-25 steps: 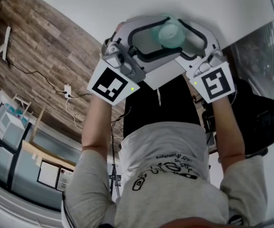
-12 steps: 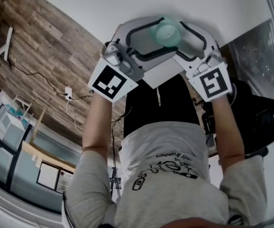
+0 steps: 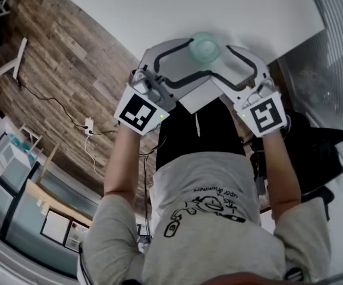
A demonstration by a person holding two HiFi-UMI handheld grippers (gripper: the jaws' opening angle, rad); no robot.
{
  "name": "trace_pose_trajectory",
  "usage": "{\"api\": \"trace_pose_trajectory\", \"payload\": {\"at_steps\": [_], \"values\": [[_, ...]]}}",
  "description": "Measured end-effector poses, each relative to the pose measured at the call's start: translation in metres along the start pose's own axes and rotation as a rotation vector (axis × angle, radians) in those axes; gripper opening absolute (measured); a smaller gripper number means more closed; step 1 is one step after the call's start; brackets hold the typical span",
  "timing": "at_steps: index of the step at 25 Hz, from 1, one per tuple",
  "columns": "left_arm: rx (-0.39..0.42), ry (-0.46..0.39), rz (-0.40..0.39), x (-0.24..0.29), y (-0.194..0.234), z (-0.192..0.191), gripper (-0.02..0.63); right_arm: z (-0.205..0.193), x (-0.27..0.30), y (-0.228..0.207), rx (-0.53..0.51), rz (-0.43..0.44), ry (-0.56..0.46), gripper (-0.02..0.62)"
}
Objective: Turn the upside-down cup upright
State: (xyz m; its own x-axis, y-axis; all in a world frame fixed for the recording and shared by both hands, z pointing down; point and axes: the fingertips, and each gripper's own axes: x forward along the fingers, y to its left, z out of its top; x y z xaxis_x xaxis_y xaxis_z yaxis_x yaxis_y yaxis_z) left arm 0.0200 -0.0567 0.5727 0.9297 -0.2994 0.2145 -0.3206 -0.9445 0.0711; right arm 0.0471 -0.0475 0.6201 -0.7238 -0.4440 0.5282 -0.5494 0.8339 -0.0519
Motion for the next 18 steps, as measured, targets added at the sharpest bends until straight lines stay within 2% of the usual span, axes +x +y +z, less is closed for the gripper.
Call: {"api": "trace_pose_trajectory", "payload": {"at_steps": [4, 11, 15, 18], "values": [[-0.03, -0.005, 0.025, -0.014, -0.004, 0.021, 0.287, 0.03, -0.012, -0.001, -0.016, -0.006, -0.034, 0.313], [-0.079, -0.041, 0.126, -0.037, -0.005, 0.059, 0.259, 0.083, -0.037, -0.009, 0.015, -0.043, -0.15, 0.267], [-0.164, -0.107, 0.167, -0.05, 0.0, 0.092, 0.224, 0.12, -0.053, -0.011, 0.046, -0.056, -0.203, 0.207], [-0.179, -0.142, 0.2, -0.059, 0.008, 0.114, 0.182, 0.143, -0.062, -0.011, 0.053, -0.06, -0.233, 0.164]]}}
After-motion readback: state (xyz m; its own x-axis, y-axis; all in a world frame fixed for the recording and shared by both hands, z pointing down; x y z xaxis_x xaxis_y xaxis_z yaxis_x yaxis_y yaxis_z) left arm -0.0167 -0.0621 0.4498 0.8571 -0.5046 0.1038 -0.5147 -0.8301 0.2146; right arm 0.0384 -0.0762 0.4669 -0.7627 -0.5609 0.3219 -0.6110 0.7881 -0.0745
